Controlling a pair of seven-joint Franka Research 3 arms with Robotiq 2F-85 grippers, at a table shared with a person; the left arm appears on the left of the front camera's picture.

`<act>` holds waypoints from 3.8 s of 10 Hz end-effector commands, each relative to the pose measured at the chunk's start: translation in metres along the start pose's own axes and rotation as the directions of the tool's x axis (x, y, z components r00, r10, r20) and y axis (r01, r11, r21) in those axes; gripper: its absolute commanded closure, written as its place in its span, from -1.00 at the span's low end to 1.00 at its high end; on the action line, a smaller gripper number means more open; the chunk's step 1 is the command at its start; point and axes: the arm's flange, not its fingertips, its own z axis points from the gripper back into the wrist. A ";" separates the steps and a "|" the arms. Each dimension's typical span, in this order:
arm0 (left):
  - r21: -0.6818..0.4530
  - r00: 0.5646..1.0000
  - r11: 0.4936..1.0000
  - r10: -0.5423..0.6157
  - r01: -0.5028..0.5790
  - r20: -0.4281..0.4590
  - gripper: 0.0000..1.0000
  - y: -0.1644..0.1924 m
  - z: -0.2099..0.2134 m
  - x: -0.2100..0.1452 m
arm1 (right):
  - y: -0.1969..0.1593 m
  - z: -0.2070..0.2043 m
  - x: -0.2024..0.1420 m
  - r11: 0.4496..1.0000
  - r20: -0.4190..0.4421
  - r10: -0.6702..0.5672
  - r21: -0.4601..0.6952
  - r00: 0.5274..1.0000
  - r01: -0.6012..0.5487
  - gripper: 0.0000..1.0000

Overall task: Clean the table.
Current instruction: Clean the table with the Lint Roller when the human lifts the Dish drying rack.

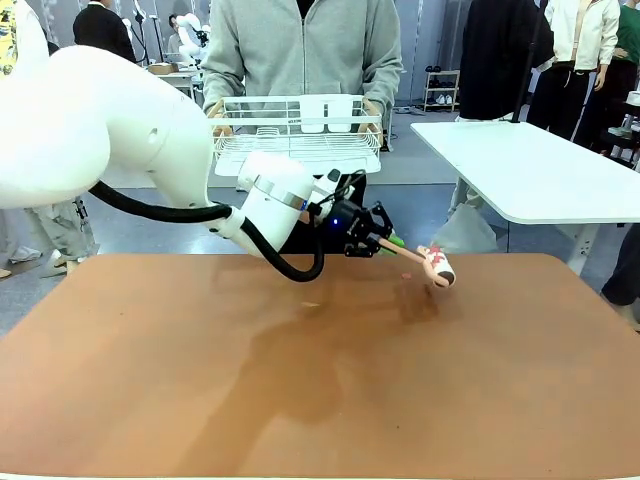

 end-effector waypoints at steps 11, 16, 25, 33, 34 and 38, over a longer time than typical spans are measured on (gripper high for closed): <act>0.033 1.000 0.999 0.009 -0.009 -0.015 0.57 0.045 0.267 -0.028 | 0.002 0.002 -0.002 1.000 -0.004 0.011 0.006 1.000 -0.011 -1.00; 0.055 1.000 0.998 0.020 -0.019 -0.009 0.57 0.057 0.276 -0.023 | 0.002 0.002 -0.002 1.000 -0.004 0.011 0.006 1.000 -0.011 -1.00; 0.089 1.000 0.996 0.024 -0.024 0.004 0.57 0.056 0.238 0.030 | 0.002 0.002 -0.002 1.000 -0.004 0.011 0.006 1.000 -0.011 -1.00; 0.091 0.999 0.995 0.045 -0.043 -0.021 0.57 0.067 0.198 0.055 | 0.002 0.002 -0.002 1.000 -0.004 0.011 0.006 1.000 -0.011 -1.00; 0.075 0.998 0.995 0.061 -0.058 -0.033 0.57 0.069 0.192 0.056 | 0.002 0.002 -0.002 1.000 -0.004 0.011 0.006 1.000 -0.011 -1.00; 0.095 0.998 0.995 0.041 -0.037 -0.045 0.57 0.081 0.153 0.054 | 0.002 0.002 -0.002 1.000 -0.004 0.011 0.006 1.000 -0.011 -1.00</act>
